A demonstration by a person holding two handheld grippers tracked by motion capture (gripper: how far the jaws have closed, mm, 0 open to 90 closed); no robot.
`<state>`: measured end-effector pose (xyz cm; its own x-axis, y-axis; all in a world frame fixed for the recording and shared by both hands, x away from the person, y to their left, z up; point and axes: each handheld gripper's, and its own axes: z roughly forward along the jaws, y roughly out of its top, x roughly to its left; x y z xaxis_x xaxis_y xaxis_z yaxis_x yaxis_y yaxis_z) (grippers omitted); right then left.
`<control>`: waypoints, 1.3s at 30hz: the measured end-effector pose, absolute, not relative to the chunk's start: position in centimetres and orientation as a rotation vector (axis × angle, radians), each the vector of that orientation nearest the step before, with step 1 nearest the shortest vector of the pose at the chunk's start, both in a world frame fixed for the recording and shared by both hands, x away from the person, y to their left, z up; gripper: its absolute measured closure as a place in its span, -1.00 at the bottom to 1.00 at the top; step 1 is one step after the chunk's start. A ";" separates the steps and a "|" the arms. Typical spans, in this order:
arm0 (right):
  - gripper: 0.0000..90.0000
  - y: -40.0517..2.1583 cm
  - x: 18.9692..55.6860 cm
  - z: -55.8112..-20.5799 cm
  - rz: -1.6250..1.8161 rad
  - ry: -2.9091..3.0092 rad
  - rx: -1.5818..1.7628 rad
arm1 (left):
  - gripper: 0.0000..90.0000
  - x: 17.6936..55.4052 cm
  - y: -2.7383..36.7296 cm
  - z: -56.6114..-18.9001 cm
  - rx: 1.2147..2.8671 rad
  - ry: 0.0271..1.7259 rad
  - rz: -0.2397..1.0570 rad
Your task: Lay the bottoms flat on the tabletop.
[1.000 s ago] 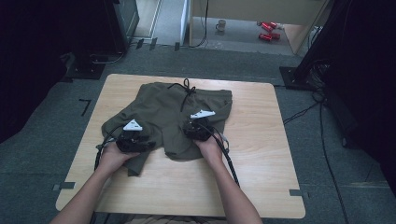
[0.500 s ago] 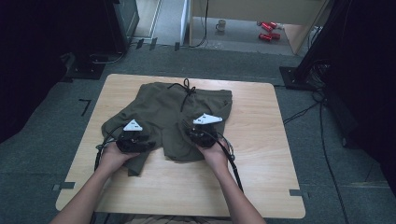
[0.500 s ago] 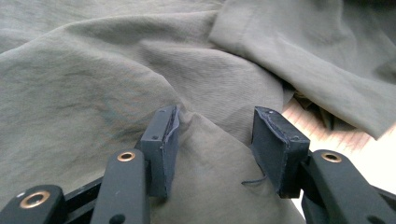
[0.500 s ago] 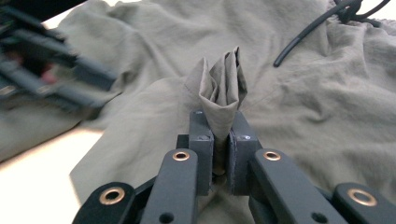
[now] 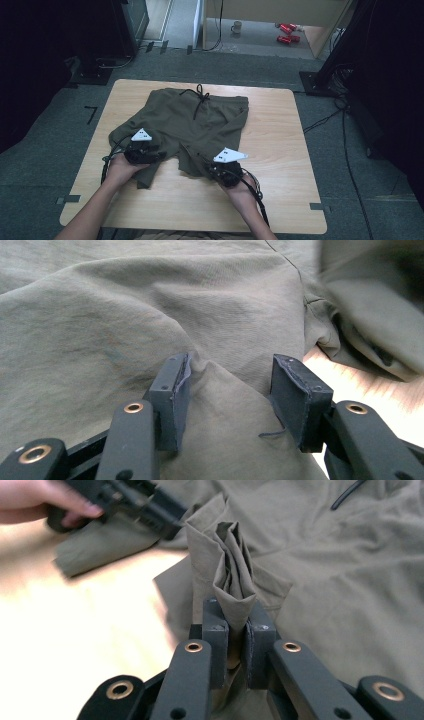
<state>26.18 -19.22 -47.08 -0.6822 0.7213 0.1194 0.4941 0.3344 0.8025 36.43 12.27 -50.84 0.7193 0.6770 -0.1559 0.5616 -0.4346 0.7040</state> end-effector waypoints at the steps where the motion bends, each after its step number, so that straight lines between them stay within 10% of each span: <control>1: 0.86 -19.3 25.6 -47.2 1.264 2.349 1.090 | 0.12 36.4 12.3 -50.9 2.147 0.936 0.192; 24: 0.84 -23.6 18.5 -49.4 1.183 2.412 1.171 | 0.09 36.3 12.3 -50.9 2.137 0.934 0.190; 39: 0.43 -26.7 17.4 -45.9 1.305 2.272 1.157 | 0.08 36.3 12.4 -51.0 2.134 0.930 0.188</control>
